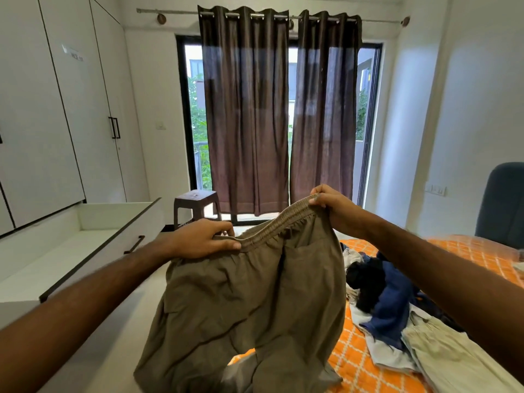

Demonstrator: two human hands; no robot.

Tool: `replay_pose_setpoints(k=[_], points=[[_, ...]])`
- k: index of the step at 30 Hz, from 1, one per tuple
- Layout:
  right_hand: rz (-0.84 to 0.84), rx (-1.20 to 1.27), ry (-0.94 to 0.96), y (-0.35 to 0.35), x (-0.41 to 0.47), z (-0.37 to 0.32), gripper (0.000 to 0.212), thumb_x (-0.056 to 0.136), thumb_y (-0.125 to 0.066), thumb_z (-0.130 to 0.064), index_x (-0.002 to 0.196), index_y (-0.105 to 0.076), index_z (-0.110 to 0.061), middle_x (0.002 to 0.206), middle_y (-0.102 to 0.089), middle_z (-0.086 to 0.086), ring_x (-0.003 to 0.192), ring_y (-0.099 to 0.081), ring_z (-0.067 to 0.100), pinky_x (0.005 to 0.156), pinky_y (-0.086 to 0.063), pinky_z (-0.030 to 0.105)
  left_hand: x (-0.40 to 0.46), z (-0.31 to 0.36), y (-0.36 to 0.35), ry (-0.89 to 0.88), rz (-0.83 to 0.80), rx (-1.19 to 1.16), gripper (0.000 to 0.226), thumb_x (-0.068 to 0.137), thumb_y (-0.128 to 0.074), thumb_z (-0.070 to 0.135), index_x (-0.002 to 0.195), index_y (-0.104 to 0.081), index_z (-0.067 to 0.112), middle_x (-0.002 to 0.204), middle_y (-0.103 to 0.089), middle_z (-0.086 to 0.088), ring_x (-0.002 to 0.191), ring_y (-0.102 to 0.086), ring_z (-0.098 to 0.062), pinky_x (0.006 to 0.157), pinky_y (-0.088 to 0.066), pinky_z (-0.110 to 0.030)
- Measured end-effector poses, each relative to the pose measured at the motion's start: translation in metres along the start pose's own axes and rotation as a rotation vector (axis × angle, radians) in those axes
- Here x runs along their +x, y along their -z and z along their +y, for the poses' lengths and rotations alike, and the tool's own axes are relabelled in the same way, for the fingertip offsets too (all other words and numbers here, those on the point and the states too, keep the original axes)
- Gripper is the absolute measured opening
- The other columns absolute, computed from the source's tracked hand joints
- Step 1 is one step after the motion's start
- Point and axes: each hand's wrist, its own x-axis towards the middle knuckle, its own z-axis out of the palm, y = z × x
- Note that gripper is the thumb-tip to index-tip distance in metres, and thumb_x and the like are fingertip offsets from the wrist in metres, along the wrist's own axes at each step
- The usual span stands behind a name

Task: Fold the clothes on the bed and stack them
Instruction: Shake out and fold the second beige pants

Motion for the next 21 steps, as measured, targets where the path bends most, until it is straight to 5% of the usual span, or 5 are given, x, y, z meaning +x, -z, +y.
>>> replay_pose_setpoints(k=[6,11,14,18,21], points=[[0.115,-0.085,-0.029,0.015,-0.003,0.012,0.049,0.081,-0.08,-0.016,0.123,-0.059,-0.004,0.109,-0.067,0.015,0.098,-0.069,0.025,0.085,-0.06,0.034,0.002,-0.003,0.017,-0.1,0.286,0.23,0.071,0.08,-0.021,0.088,0.1,-0.064,0.037,0.097,-0.055,0.014,0.08,-0.053,0.001,0.065,-0.04,-0.019],[0.053,0.076,-0.159,0.011,-0.002,0.009,0.05,0.072,-0.085,-0.013,0.116,-0.07,0.006,0.118,-0.07,0.024,0.112,-0.068,0.036,0.095,-0.057,0.042,0.008,0.016,0.013,-0.177,0.233,0.48,0.033,0.101,-0.051,0.036,0.134,-0.055,0.033,0.118,-0.059,0.007,0.09,-0.061,-0.008,0.064,-0.035,-0.012],[-0.075,0.099,-0.251,0.002,-0.015,0.005,0.036,0.079,-0.079,-0.01,0.113,-0.073,0.001,0.116,-0.071,0.022,0.103,-0.071,0.03,0.094,-0.058,0.041,0.014,0.029,0.001,-0.232,0.237,0.525,0.024,0.097,-0.059,0.029,0.12,-0.061,0.034,0.114,-0.058,0.006,0.086,-0.065,-0.012,0.068,-0.049,-0.022],[-0.27,0.013,-0.211,-0.012,-0.04,0.014,0.018,0.08,-0.079,-0.005,0.097,-0.073,-0.006,0.1,-0.072,0.014,0.091,-0.07,0.022,0.082,-0.058,0.032,0.024,0.03,-0.007,-0.263,0.29,0.643,0.012,0.086,-0.074,0.034,0.098,-0.07,0.033,0.113,-0.056,0.003,0.099,-0.051,-0.014,0.079,-0.042,-0.033],[-0.337,0.017,-0.12,-0.02,-0.054,0.016,0.013,0.082,-0.073,-0.004,0.094,-0.072,-0.007,0.093,-0.072,0.011,0.086,-0.069,0.019,0.078,-0.057,0.028,0.028,0.041,-0.004,-0.289,0.318,0.606,0.008,0.087,-0.073,0.037,0.094,-0.073,0.034,0.096,-0.055,0.006,0.087,-0.049,-0.011,0.069,-0.041,-0.03]])
